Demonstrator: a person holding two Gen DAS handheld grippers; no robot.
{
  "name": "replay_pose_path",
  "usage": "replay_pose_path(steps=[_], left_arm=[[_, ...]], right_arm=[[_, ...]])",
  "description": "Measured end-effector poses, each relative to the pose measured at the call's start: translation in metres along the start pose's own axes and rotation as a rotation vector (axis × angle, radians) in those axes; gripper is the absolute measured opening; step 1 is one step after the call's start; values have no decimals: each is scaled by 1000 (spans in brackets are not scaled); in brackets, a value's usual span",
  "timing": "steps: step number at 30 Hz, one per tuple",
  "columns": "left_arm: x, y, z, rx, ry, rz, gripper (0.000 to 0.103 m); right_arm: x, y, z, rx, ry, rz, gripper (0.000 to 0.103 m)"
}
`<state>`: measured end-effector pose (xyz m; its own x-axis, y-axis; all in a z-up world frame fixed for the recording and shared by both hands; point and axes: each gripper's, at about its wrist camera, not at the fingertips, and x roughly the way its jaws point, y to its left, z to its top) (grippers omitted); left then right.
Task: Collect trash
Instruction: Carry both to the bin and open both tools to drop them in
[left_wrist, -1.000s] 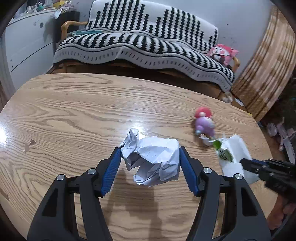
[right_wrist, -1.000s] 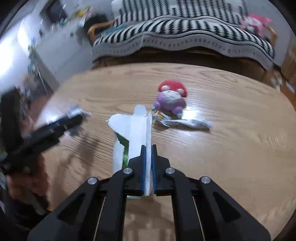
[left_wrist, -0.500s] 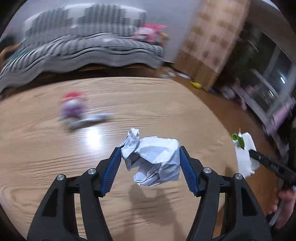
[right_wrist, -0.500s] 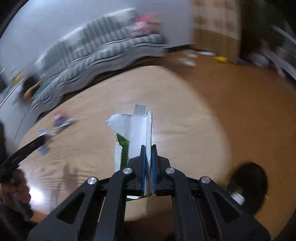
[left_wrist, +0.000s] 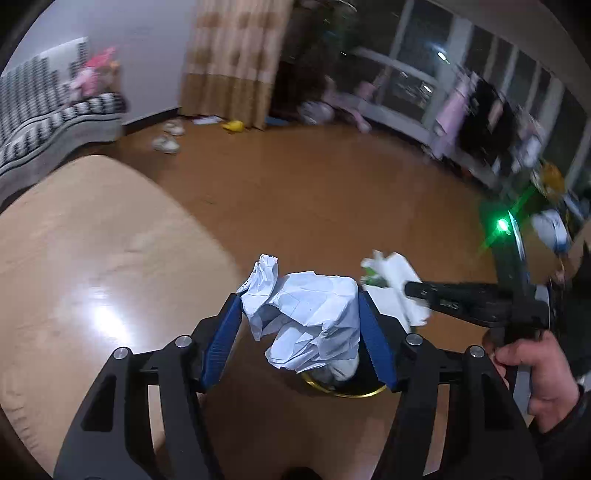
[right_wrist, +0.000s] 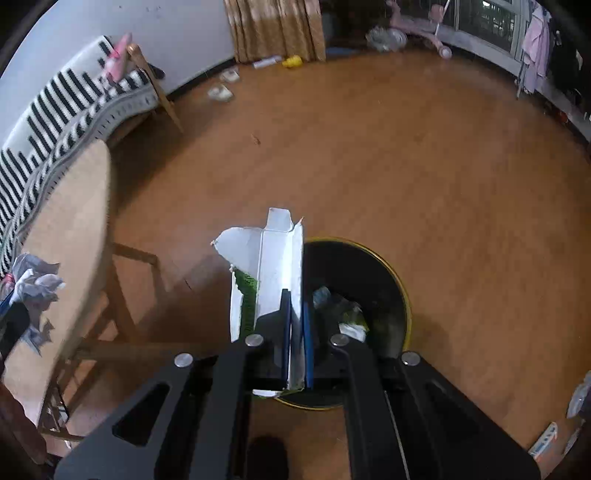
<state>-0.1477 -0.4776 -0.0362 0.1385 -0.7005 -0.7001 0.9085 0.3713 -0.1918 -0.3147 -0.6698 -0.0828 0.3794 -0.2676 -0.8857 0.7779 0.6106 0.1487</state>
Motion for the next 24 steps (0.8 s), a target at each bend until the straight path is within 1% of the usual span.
replay_pose_path(steps=[2, 5, 8, 11, 13, 24], left_arm=[[15, -11, -4, 18, 22, -7, 62], [35, -22, -10, 40, 51, -12, 62], [46, -25, -8, 25, 60, -24, 62], [57, -21, 1, 30, 63, -27, 62], [60, -21, 6, 23, 63, -27, 62], [70, -11, 12, -1, 71, -17, 62]], right_arm=[[4, -12, -3, 11, 12, -4, 6], [11, -19, -2, 13, 25, -9, 6], [16, -10, 7, 14, 27, -8, 6], [14, -17, 5, 10, 28, -2, 6], [7, -17, -2, 12, 25, -3, 6], [14, -21, 0, 27, 41, 0, 6]])
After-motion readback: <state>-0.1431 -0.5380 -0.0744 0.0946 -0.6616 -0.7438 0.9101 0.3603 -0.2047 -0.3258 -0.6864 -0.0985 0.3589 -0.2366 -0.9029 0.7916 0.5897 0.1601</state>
